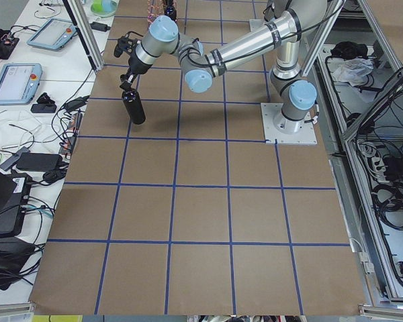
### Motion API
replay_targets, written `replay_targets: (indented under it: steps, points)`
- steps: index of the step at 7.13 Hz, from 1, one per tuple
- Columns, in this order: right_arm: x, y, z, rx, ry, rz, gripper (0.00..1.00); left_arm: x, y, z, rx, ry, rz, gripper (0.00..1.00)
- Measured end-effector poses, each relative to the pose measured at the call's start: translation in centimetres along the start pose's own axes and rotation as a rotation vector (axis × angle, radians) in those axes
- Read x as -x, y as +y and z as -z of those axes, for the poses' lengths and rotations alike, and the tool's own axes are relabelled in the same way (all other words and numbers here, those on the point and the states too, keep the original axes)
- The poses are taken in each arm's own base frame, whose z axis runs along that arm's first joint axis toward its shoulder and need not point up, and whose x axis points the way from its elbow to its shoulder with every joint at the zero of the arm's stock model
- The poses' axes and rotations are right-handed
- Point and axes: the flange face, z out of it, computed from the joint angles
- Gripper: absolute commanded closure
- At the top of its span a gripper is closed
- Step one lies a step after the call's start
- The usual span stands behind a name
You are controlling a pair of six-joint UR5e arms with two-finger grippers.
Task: Place wine into wine basket
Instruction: 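Lift the dark bottle with the left gripper and carry it toward the table center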
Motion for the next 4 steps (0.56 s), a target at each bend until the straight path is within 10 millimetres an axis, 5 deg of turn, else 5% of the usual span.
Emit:
replay_targets:
  steps: [4]
  points:
    - [0.1, 0.0, 0.0, -0.001, -0.006, -0.006, 0.0, -16.8, 1.6, 1.1, 0.045, 0.018, -0.038, 1.0]
